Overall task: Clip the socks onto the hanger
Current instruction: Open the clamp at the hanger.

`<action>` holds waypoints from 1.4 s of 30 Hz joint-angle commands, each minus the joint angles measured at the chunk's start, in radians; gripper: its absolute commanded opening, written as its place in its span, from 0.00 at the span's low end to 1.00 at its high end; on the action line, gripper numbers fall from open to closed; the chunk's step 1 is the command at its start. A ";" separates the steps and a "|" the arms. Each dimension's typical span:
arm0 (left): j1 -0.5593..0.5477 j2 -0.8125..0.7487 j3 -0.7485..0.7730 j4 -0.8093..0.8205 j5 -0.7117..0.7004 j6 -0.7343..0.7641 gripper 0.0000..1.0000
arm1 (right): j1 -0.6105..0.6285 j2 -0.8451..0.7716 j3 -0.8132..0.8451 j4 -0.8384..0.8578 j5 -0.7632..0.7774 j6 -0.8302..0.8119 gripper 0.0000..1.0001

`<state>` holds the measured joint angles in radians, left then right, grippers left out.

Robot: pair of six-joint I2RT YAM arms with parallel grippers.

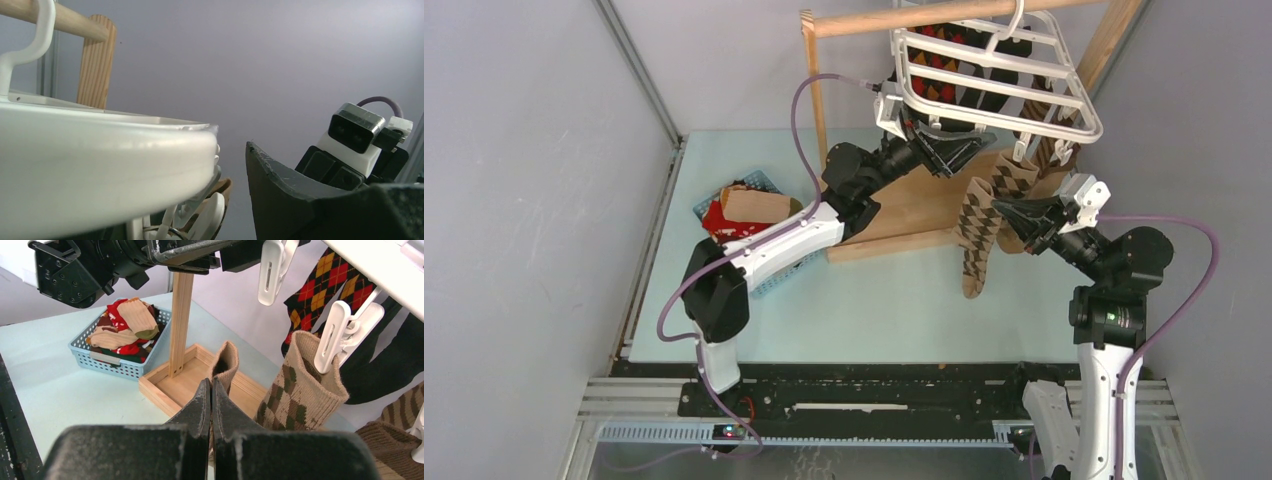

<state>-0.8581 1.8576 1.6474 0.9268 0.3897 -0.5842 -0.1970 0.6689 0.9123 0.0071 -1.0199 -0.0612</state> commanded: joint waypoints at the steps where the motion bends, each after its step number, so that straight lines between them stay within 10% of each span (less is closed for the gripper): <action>1: 0.012 -0.046 0.035 0.037 0.045 -0.046 0.35 | -0.007 0.003 0.040 0.048 -0.021 0.024 0.00; 11: 0.025 -0.047 -0.023 0.027 0.041 0.029 0.82 | -0.007 0.004 0.040 0.027 -0.023 -0.002 0.00; 19: 0.032 -0.047 -0.057 0.061 0.077 0.085 0.98 | -0.007 0.002 0.040 0.011 -0.027 -0.022 0.00; 42: 0.080 0.026 -0.050 0.211 0.191 0.185 0.92 | -0.012 0.004 0.040 -0.002 -0.044 -0.051 0.00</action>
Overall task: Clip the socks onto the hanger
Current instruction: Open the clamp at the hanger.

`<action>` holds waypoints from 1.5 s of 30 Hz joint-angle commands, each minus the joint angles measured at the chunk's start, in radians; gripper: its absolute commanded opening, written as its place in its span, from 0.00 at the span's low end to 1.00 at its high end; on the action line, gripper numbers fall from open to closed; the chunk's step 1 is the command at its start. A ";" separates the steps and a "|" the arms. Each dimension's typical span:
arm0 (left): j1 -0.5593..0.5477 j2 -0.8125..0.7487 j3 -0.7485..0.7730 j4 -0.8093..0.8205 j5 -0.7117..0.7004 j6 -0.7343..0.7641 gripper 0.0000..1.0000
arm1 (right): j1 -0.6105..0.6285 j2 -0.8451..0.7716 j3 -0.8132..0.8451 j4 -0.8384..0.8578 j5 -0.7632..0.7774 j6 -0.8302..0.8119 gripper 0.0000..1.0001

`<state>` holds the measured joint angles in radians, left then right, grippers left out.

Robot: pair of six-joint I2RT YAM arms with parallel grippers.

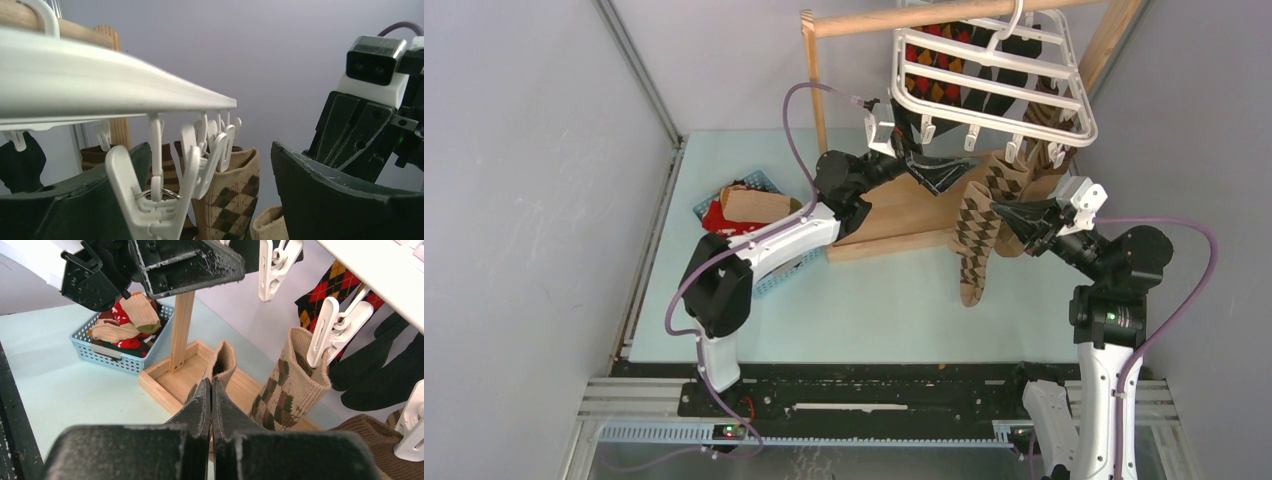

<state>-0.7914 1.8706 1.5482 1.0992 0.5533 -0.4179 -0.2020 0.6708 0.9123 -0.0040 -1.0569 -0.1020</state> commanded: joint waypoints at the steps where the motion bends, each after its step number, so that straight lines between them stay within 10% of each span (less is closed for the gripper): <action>1: 0.014 0.013 0.051 0.030 0.026 0.021 0.91 | -0.008 0.001 0.039 0.009 -0.007 -0.010 0.00; 18: 0.014 0.042 0.108 -0.014 -0.020 0.010 0.70 | -0.010 0.020 0.040 0.035 -0.008 0.002 0.00; 29: 0.014 0.052 0.141 -0.041 -0.012 -0.022 0.09 | -0.010 0.026 0.040 0.036 -0.009 0.001 0.00; 45: 0.020 0.057 0.216 -0.060 -0.004 -0.249 0.00 | -0.010 0.019 0.040 0.090 0.016 -0.040 0.00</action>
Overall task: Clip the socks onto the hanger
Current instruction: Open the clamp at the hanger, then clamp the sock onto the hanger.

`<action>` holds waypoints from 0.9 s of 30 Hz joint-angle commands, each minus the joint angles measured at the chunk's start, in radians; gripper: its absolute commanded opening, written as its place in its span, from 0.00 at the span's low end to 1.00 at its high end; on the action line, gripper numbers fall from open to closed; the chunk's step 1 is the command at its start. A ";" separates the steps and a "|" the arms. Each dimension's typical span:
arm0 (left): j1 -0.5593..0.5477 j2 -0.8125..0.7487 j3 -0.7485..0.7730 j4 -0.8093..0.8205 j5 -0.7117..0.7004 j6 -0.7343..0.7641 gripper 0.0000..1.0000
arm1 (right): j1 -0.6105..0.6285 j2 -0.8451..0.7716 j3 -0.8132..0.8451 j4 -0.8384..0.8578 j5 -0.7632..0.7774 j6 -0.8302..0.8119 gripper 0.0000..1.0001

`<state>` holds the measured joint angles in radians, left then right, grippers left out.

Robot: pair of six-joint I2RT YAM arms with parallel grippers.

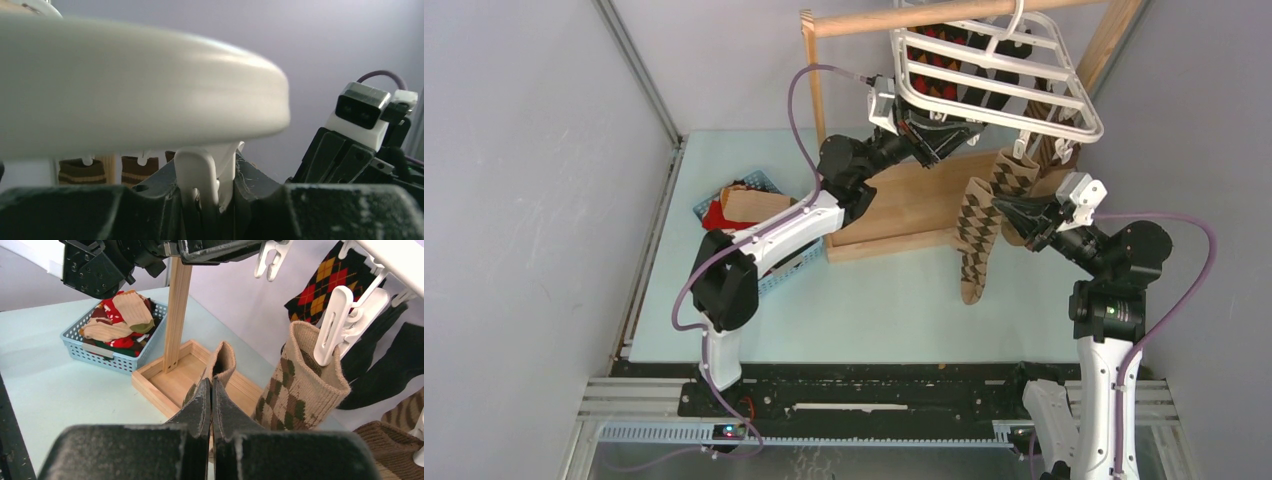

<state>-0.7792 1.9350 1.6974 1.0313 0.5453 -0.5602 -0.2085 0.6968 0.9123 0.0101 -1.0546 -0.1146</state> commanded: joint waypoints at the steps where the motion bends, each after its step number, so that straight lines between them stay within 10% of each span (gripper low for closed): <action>1: 0.008 -0.008 0.073 0.004 0.006 -0.127 0.00 | -0.001 -0.005 0.041 0.091 0.016 -0.027 0.00; 27: 0.017 0.013 0.116 -0.025 0.099 -0.239 0.00 | 0.187 0.198 0.239 0.094 0.187 0.003 0.00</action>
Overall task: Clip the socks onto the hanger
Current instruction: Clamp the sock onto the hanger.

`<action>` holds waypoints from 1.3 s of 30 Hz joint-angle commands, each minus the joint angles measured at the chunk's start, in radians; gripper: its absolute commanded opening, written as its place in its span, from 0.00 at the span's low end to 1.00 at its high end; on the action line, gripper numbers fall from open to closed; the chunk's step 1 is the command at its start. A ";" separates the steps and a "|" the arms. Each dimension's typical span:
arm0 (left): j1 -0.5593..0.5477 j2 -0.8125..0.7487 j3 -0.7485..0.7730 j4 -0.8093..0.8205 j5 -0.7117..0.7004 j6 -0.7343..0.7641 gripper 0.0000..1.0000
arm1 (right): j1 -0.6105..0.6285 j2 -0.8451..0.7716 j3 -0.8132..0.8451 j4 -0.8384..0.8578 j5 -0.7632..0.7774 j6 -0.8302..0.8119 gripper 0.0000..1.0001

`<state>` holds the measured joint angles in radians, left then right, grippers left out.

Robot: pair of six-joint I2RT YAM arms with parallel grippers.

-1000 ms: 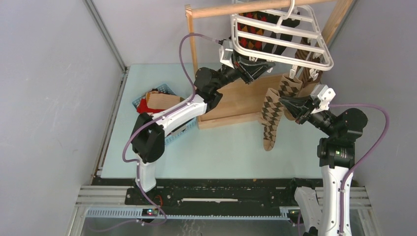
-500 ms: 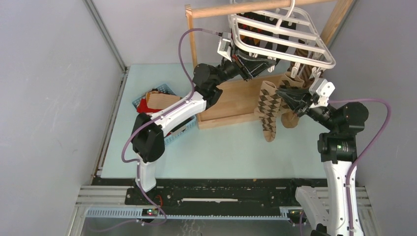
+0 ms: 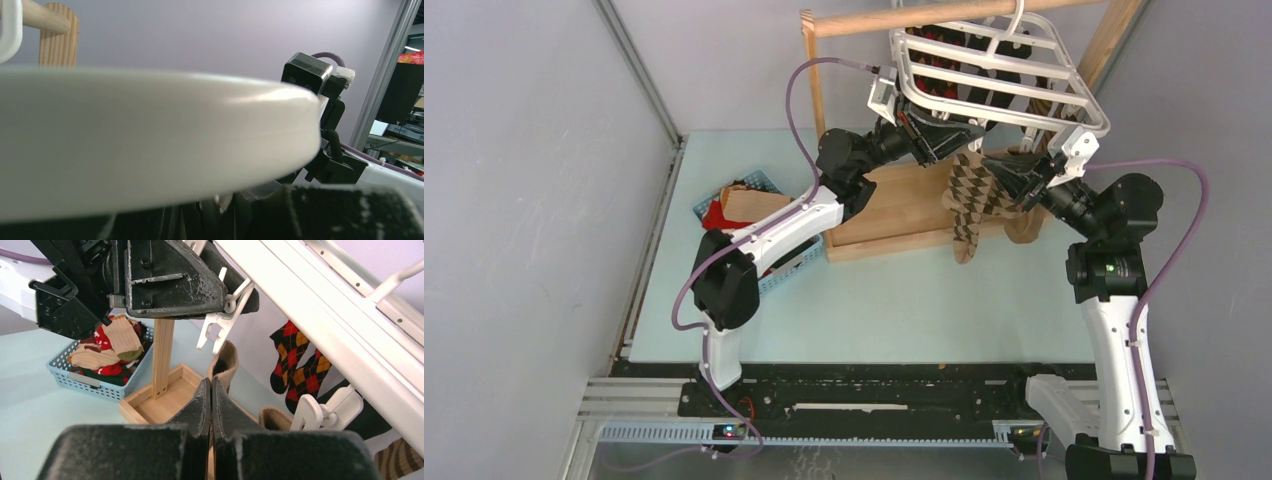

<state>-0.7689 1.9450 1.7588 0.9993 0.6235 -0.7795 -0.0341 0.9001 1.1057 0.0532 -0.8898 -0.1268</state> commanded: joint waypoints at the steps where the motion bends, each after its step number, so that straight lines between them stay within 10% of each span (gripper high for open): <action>1: 0.006 0.002 0.054 0.007 0.022 -0.018 0.00 | 0.014 -0.005 0.049 0.048 0.022 0.014 0.00; 22: 0.005 0.008 0.049 0.010 0.020 -0.026 0.00 | 0.019 0.010 0.063 0.111 0.077 0.105 0.00; 29: 0.004 -0.015 0.014 0.010 -0.015 -0.020 0.48 | 0.020 0.006 0.063 0.070 0.069 0.092 0.00; 39: 0.005 -0.107 -0.127 -0.005 -0.082 0.042 0.88 | 0.017 -0.013 0.063 0.006 0.056 0.080 0.00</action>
<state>-0.7692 1.9289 1.6939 0.9981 0.5911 -0.7734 -0.0177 0.9100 1.1343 0.0830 -0.8303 -0.0463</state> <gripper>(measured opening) 0.821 0.008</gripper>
